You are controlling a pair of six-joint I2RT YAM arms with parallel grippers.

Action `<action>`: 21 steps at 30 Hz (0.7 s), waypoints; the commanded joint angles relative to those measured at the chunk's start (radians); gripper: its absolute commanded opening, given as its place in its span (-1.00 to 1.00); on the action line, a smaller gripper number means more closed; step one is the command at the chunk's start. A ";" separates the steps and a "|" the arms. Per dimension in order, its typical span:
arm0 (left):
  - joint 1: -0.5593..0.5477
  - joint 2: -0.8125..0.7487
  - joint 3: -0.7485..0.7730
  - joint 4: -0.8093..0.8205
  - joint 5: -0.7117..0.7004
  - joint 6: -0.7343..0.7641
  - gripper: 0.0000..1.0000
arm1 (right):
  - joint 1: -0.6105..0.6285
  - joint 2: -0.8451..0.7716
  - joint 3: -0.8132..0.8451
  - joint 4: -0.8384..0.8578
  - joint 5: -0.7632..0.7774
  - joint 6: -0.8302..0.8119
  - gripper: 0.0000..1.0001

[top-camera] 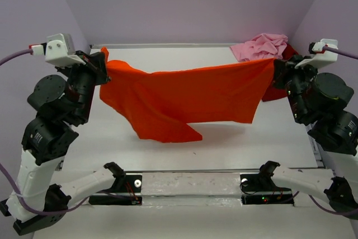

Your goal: Fold and stack the t-shirts

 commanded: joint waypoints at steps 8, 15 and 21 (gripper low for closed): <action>-0.004 0.095 0.272 -0.060 0.072 0.135 -1.00 | 0.009 0.044 0.136 0.041 -0.025 -0.137 -1.00; -0.016 0.125 0.360 -0.062 0.116 0.129 -1.00 | 0.009 0.119 0.306 0.058 -0.077 -0.208 -1.00; -0.015 0.104 0.245 -0.008 0.100 0.097 -1.00 | 0.009 0.162 0.337 0.037 -0.068 -0.215 -1.00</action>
